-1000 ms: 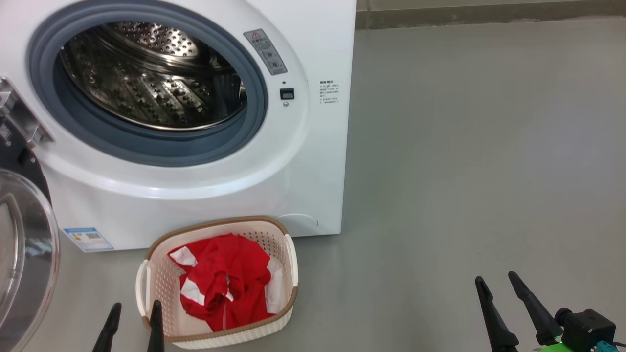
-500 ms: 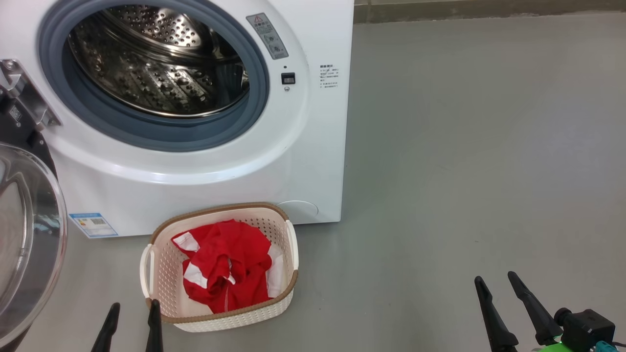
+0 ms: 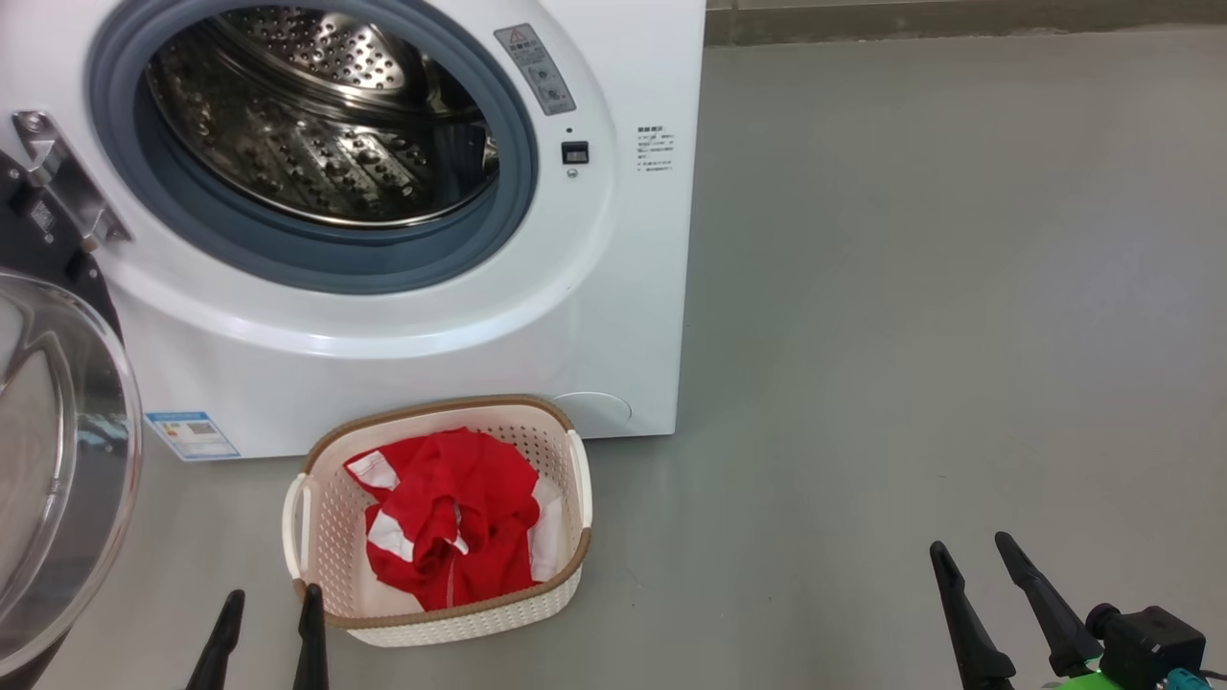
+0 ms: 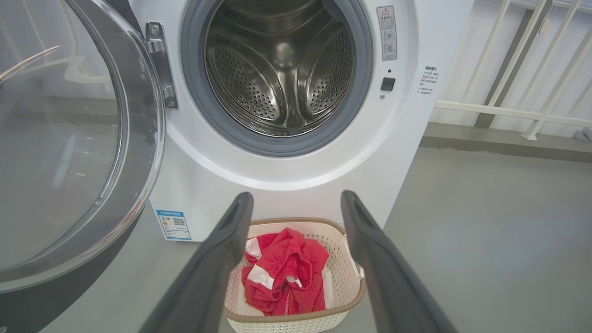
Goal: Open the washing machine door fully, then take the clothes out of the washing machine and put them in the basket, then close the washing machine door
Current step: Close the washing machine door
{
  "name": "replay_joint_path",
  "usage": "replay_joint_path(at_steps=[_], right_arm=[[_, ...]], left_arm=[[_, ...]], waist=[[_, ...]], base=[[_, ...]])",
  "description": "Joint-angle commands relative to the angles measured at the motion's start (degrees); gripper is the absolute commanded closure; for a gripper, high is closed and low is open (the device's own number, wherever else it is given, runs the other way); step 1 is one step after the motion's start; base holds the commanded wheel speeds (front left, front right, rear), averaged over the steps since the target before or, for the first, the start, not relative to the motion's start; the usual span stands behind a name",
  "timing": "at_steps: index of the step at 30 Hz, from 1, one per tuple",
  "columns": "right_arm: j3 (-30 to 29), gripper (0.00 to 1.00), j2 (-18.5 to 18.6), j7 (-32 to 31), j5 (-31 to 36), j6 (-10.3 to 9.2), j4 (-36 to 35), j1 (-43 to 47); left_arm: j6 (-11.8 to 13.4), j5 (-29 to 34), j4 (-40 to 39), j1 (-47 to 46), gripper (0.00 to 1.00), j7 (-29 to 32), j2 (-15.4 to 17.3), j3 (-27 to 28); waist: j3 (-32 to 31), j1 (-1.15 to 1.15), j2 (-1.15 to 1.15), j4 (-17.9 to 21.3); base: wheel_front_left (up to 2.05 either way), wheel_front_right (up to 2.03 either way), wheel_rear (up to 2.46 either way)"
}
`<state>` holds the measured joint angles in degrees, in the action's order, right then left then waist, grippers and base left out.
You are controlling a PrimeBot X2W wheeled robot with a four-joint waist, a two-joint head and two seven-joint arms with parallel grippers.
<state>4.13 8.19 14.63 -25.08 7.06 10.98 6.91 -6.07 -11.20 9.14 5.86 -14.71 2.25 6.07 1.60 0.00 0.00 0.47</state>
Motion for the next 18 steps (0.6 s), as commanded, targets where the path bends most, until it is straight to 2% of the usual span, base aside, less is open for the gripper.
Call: replay_joint_path(at_steps=[1,9,18], right_arm=[[1.0,0.00,1.0,0.4,0.1,0.43,-1.5,-1.1],[1.5,0.00,1.2,0.4,0.1,0.43,-1.4,-0.8],[2.5,0.00,1.5,0.4,0.0,0.43,-1.3,-0.6]], left_arm=[[0.4,-0.5,-1.8,-1.8,0.00,-0.3,0.6,1.5],[1.7,-1.2,-1.2,-2.1,0.00,-0.3,0.6,0.2],[4.0,-3.0,-1.4,-1.1,0.00,-0.3,0.6,-2.1]], waist=[[0.0,0.00,0.00,-0.5],[-0.2,0.00,0.00,-4.2],[-0.9,0.00,0.00,-12.1]], base=[[0.00,0.00,0.00],[0.00,0.00,0.00],[0.00,0.00,0.00]])
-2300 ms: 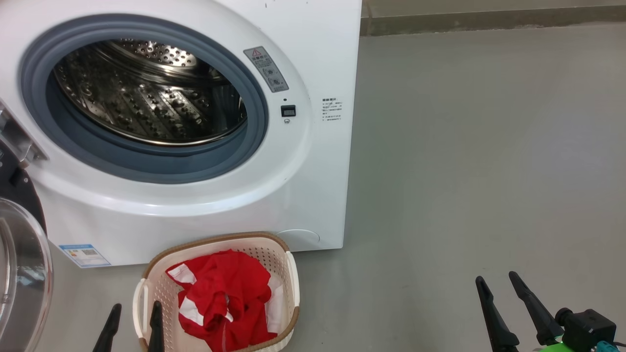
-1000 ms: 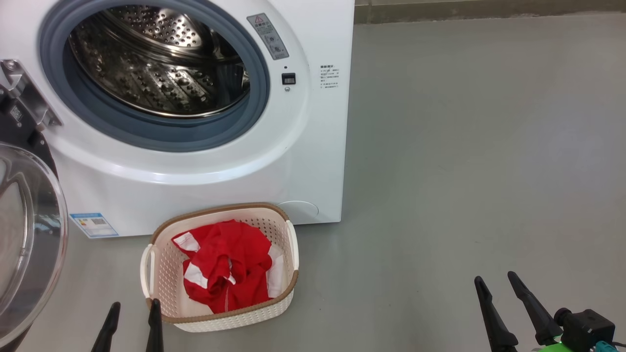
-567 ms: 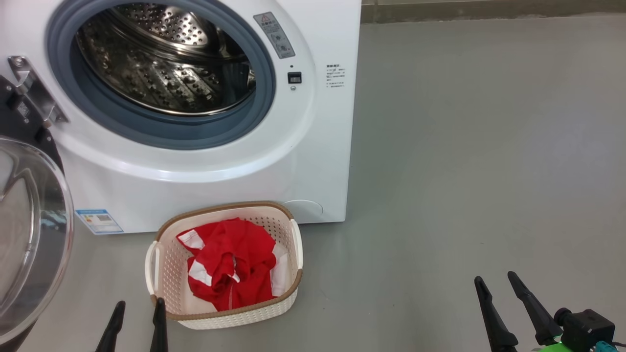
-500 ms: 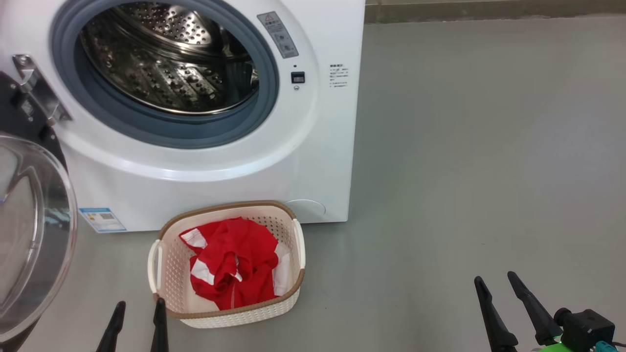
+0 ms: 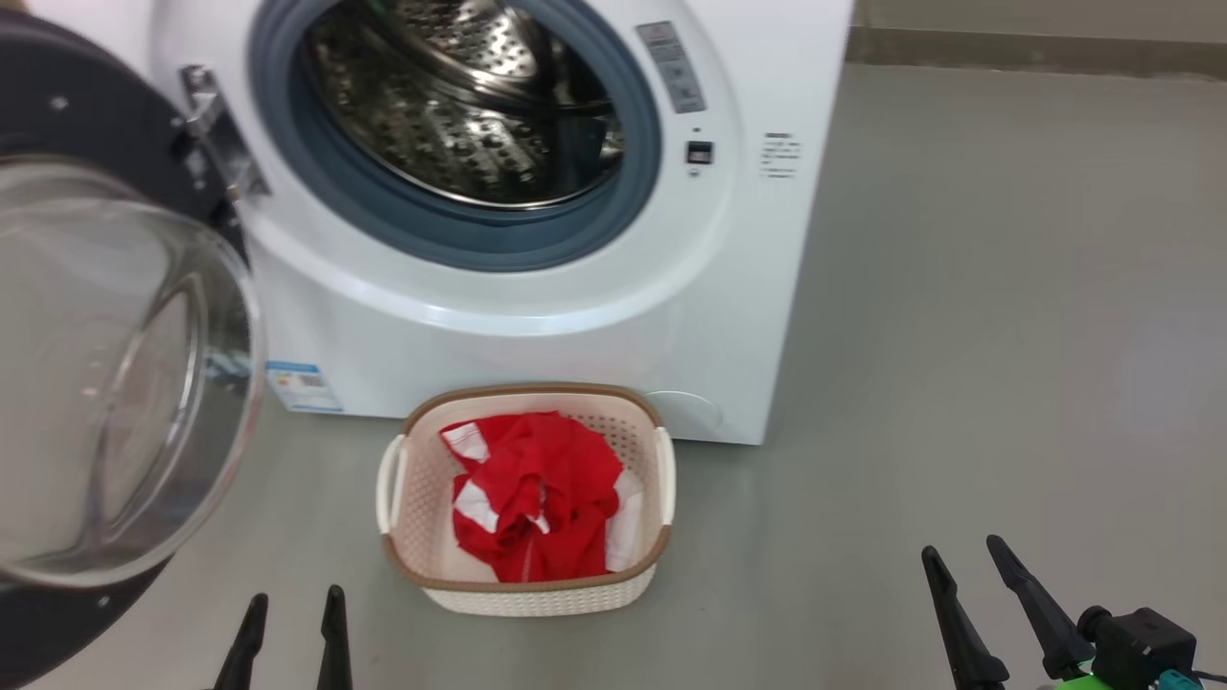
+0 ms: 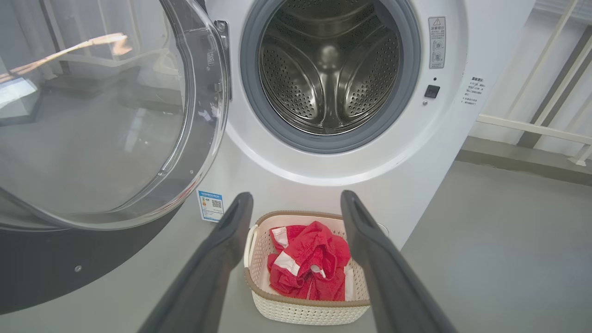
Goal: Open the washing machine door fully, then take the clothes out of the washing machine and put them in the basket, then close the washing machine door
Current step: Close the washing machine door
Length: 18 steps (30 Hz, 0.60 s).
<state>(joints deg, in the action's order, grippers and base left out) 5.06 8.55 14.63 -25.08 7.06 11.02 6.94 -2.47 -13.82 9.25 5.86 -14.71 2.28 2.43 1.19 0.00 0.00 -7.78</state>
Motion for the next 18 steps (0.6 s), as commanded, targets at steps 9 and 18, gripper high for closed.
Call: replay_joint_path(at_steps=[9,18], right_arm=[[1.9,0.00,1.2,0.4,0.0,0.43,-1.4,-0.6],[2.2,0.00,0.9,0.4,0.0,0.43,-1.5,0.0]], left_arm=[[1.9,-0.5,-1.6,-0.4,0.00,-0.3,0.6,0.3],[3.2,-1.3,-1.8,0.3,0.00,-0.3,0.6,-1.3]], waist=[[-0.8,0.00,0.00,-11.5],[-1.5,0.00,0.00,-18.6]], base=[[0.00,0.00,0.00],[0.00,0.00,0.00]])
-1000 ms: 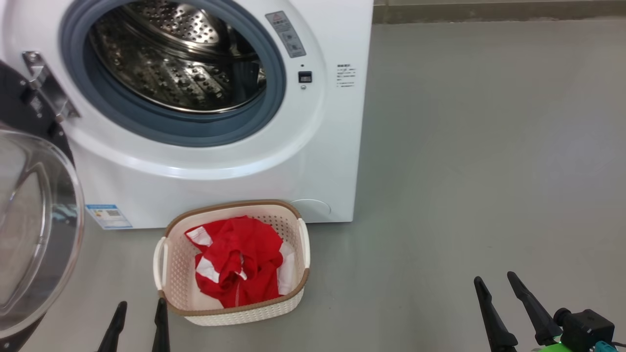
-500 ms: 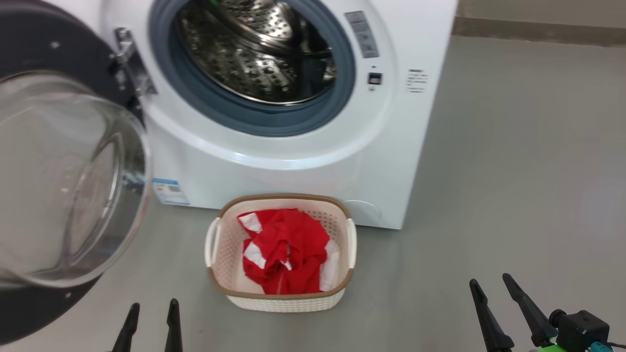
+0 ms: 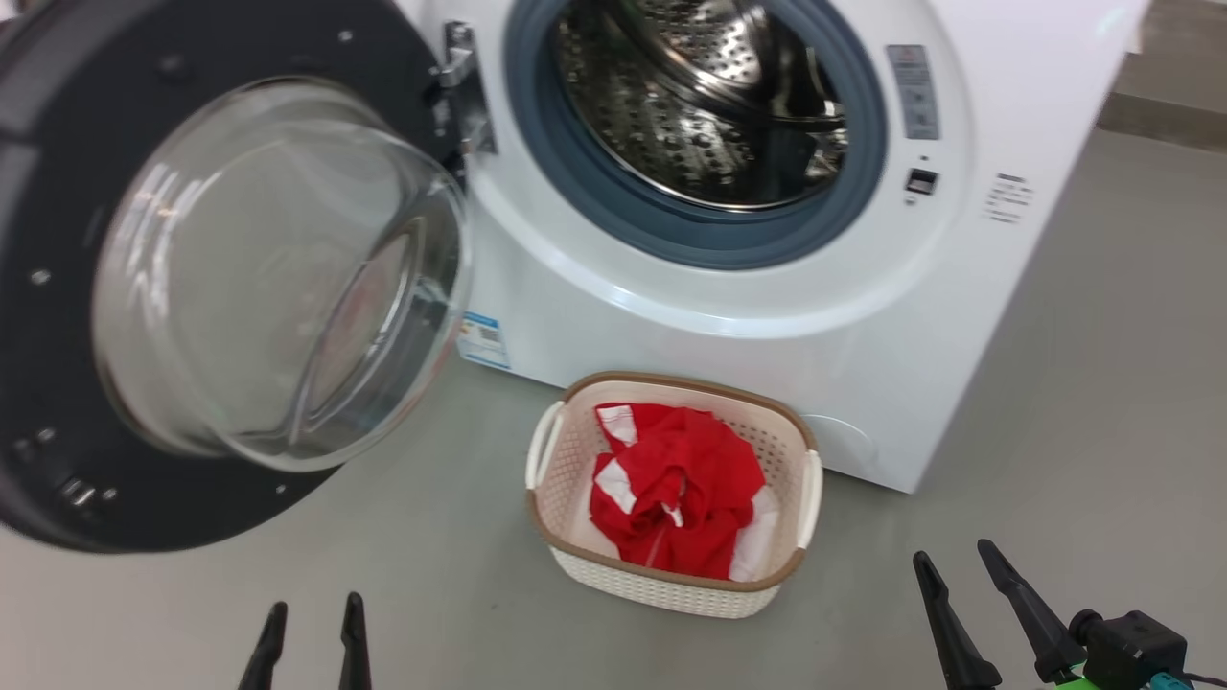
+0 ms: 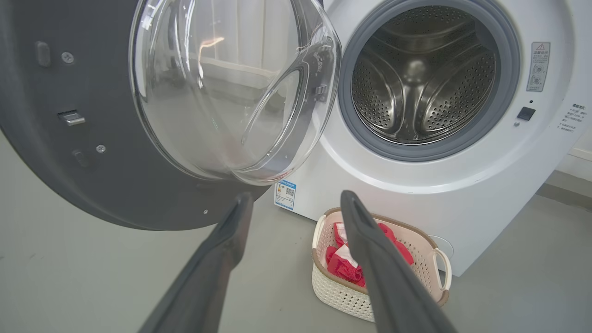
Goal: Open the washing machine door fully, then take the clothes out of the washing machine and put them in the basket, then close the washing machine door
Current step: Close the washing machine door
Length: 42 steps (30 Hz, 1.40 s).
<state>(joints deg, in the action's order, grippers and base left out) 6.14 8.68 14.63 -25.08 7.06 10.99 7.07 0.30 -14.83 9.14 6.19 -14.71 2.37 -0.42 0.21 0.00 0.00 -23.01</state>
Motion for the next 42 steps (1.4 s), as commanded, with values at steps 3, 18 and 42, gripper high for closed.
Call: replay_joint_path(at_steps=[3,18,42], right_arm=[[1.2,0.00,0.7,0.4,0.1,0.43,-1.5,0.0],[4.8,0.00,2.0,0.4,-0.7,0.43,-0.2,-3.8],[3.6,0.00,1.6,0.4,-0.2,0.43,-0.8,-3.0]], left_arm=[[0.9,-0.7,-1.7,0.2,0.00,-0.3,0.5,0.8],[4.0,-3.2,-4.7,1.5,0.00,-0.3,0.5,0.3],[-5.0,1.1,-13.3,-14.8,1.00,-0.3,1.6,12.4]], waist=[[-0.6,0.00,0.00,-5.4],[0.8,0.00,0.00,-7.1],[1.1,0.00,0.00,-6.6]], base=[[0.00,0.00,0.00],[0.00,0.00,0.00],[0.00,0.00,0.00]])
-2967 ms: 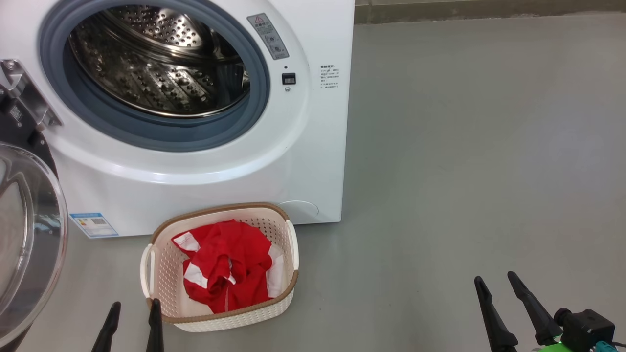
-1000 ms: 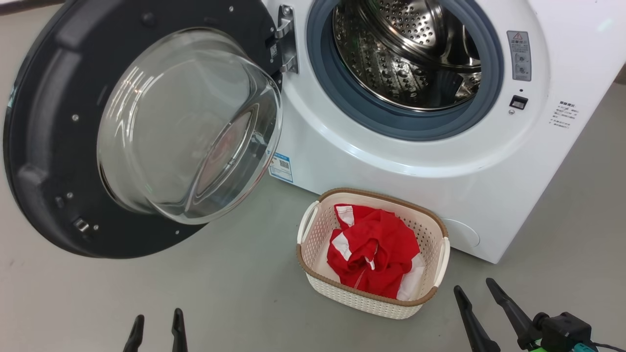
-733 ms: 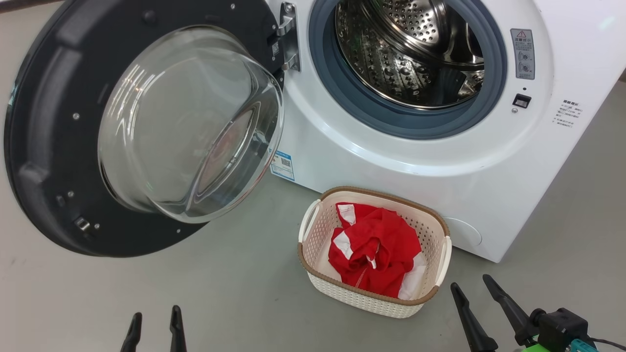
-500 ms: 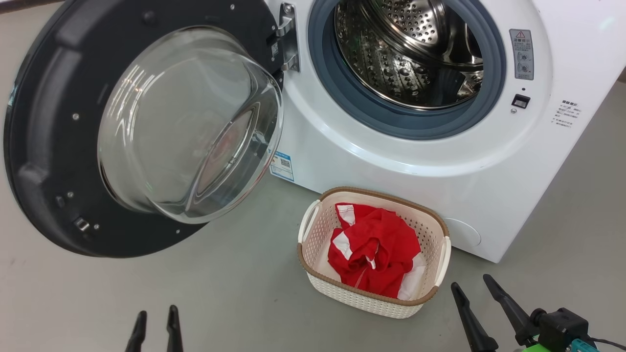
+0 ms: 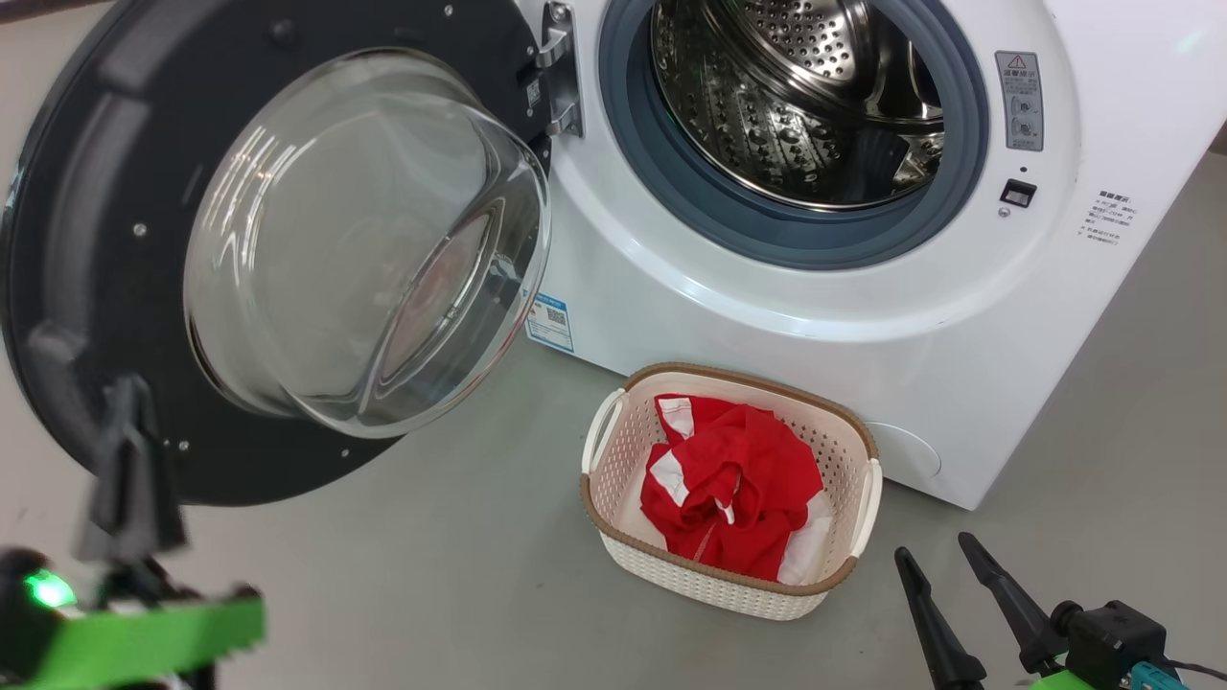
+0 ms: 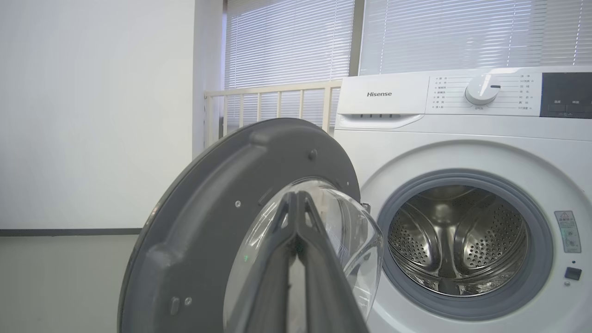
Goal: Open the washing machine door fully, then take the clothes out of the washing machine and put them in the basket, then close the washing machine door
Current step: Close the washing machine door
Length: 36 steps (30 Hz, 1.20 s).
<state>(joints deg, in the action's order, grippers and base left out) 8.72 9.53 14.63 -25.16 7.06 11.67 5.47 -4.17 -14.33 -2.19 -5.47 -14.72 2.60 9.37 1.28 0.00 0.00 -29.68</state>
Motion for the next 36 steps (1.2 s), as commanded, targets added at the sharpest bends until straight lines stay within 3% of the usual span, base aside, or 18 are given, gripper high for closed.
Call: replay_joint_path(at_steps=[1,7,13,18,27,30,36], right_arm=[[1.0,0.00,0.8,0.4,0.0,0.43,-1.5,-1.3],[0.6,0.00,0.6,0.4,0.3,0.43,-1.6,-0.4],[-0.2,0.00,0.7,0.4,0.7,0.43,-2.0,0.5],[-0.8,0.00,1.0,0.4,1.1,0.43,-2.5,1.0],[-0.5,0.00,2.4,0.4,2.5,0.43,-3.1,0.2],[-0.4,0.00,2.9,0.4,2.8,0.43,-3.3,0.0],[-0.1,0.00,4.1,0.4,3.2,0.43,-3.7,-0.9]], left_arm=[[-1.0,0.9,-2.3,-5.1,1.00,-0.3,2.0,3.7],[-2.7,0.4,-1.6,-15.6,1.00,-0.3,6.3,8.4],[-3.2,-2.5,5.8,-25.2,1.00,-0.3,12.7,10.1],[-3.3,-12.7,18.3,-33.6,1.00,0.1,17.3,9.8],[-3.3,-32.6,41.1,-44.5,1.00,11.1,24.8,11.4],[-3.3,-35.0,44.8,-45.8,1.00,13.6,26.6,11.2],[-3.3,-42.4,55.5,-49.2,1.00,26.5,29.0,11.0]], waist=[[-0.1,0.00,0.00,0.1],[-0.1,0.00,0.00,0.3],[0.0,0.00,0.00,0.5],[0.4,0.00,0.00,0.6],[2.6,0.00,0.00,2.2],[3.2,0.00,0.00,2.4],[5.1,0.00,0.00,3.4]], base=[[0.00,0.00,0.00],[0.00,0.00,0.00],[0.00,0.00,0.00],[0.00,0.00,0.00],[0.00,0.00,0.00],[0.00,0.00,0.00],[0.00,0.00,0.00]])
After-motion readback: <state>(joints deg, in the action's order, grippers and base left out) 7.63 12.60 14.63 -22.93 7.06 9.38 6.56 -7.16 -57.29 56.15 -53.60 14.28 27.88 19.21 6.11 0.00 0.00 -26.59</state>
